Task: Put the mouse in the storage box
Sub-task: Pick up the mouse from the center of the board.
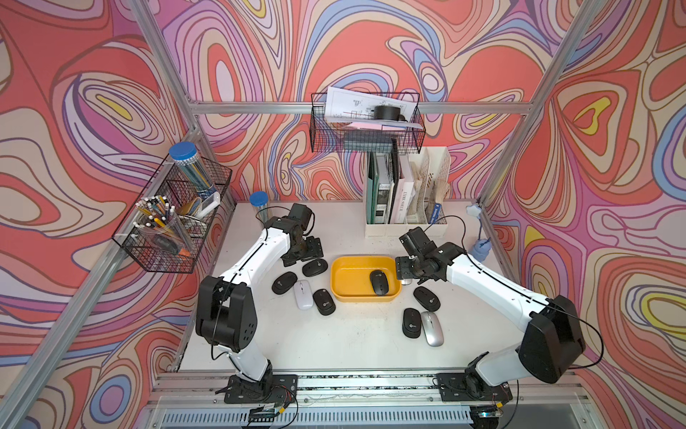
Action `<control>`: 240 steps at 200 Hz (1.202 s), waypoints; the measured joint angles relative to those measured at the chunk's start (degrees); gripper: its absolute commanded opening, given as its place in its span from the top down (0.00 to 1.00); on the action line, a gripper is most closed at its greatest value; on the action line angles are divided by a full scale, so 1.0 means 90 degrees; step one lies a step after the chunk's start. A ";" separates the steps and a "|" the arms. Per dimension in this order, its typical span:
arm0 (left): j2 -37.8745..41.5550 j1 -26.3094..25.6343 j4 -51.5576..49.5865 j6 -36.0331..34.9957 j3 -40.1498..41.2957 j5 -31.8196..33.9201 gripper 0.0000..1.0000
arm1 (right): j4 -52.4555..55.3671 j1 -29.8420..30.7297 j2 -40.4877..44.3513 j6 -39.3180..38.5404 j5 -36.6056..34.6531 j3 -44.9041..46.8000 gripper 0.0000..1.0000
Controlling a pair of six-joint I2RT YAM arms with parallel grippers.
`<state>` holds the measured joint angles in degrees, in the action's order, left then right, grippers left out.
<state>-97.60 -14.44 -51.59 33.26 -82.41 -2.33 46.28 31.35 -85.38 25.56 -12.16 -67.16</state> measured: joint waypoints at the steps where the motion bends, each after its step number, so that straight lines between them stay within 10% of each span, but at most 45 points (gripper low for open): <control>1: -0.0005 0.0012 -0.0005 0.0000 0.0000 0.0005 0.11 | -0.0005 0.0000 -0.0002 0.0000 0.0007 0.0000 0.22; 153: 0.0568 0.0233 -0.0010 0.0799 0.2278 -0.0719 0.13 | -0.0444 0.0000 -0.0289 -0.0318 0.0559 0.0005 0.25; 240: 0.0041 0.0095 0.0355 0.0906 0.2110 -0.0721 0.13 | -0.1146 0.1054 -0.0192 -0.0551 0.3135 -0.0267 0.27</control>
<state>-97.23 -13.58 -48.40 41.41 -63.42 -8.82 35.97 40.84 -87.11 20.60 16.05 -69.56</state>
